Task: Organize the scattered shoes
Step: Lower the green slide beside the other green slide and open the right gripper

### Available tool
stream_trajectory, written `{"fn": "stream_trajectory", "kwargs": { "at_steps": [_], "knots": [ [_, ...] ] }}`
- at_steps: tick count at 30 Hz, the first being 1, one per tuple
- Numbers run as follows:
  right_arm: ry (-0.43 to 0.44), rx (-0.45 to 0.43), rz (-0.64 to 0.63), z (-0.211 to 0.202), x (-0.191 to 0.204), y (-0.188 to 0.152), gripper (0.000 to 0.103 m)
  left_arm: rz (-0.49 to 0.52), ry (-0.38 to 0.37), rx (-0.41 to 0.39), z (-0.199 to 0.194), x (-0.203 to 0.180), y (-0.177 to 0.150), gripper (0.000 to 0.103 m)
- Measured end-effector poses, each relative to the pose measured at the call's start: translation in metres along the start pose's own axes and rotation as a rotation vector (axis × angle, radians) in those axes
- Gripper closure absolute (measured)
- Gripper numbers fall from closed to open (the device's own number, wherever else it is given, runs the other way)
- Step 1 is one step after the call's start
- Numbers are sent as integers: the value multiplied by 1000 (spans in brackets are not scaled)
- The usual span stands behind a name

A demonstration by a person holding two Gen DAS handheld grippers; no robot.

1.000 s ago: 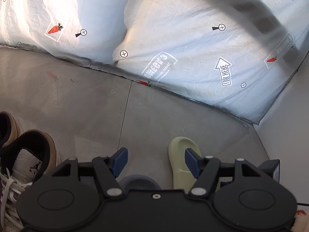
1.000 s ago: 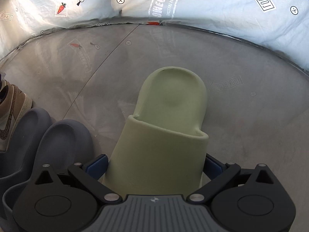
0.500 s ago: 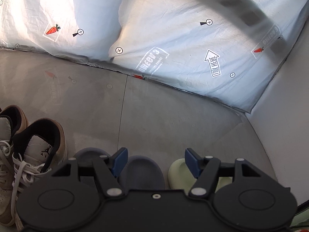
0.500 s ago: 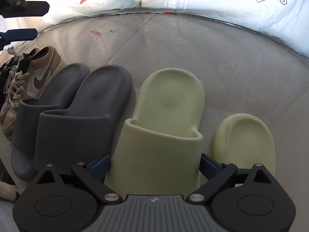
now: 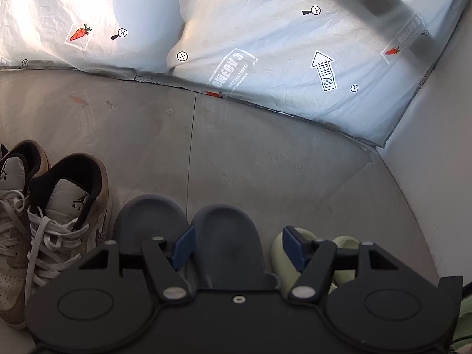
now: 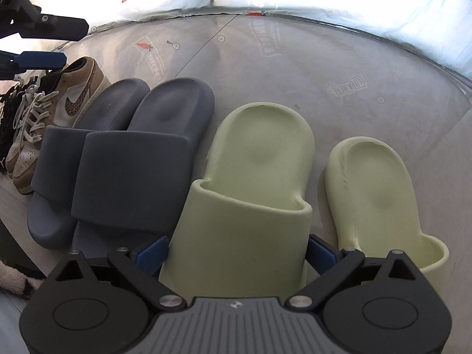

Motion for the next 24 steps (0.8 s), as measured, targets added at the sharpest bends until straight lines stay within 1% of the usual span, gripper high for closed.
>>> {"fn": "stream_trajectory", "kwargs": {
  "at_steps": [2, 4, 5, 6, 7, 8, 13, 14, 15, 16, 19, 24],
  "knots": [
    [-17, -49, -31, -14, 4, -2, 5, 3, 7, 6, -2, 0, -4, 37],
    [-36, -159, -30, -39, -1, -3, 5, 1, 17, 11, -5, 2, -8, 37],
    [-54, -193, -9, -48, -8, -4, 2, -2, 20, 12, -6, 3, -10, 37],
    [-78, -209, 23, -54, -19, -5, 0, -4, 24, 14, -7, 4, -12, 37],
    [-102, -225, 55, -59, -30, -6, 0, -7, 27, 15, -9, 5, -13, 37],
    [-116, -225, 67, -60, -39, -10, 0, -9, 30, 14, -11, 5, -15, 37],
    [-152, -171, 58, -47, -76, -40, 0, -15, 43, 19, -19, 10, -21, 37],
    [-159, -160, 57, -44, -84, -45, 1, -16, 48, 23, -20, 10, -22, 37],
    [-166, -149, 55, -41, -91, -51, 3, -19, 52, 26, -21, 11, -24, 37],
    [-173, -138, 53, -39, -99, -57, 15, -23, 55, 30, -22, 11, -26, 37],
    [-174, -152, 92, -36, -102, -59, 16, -38, 67, 41, -24, 14, -31, 37],
    [-187, -152, 116, -27, -89, -46, 16, -39, 74, 50, -27, 10, -37, 37]
  ]
}}
Point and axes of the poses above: each gripper's, at about its wrist camera, not at the fingertips, and z roughly the way its jaws point, x to its left, y to its top, the point moved 1 cm from there along z, roughly the way its jaws point, and after that the axes turned 5 degrees about -y, right-handed, at the moved point
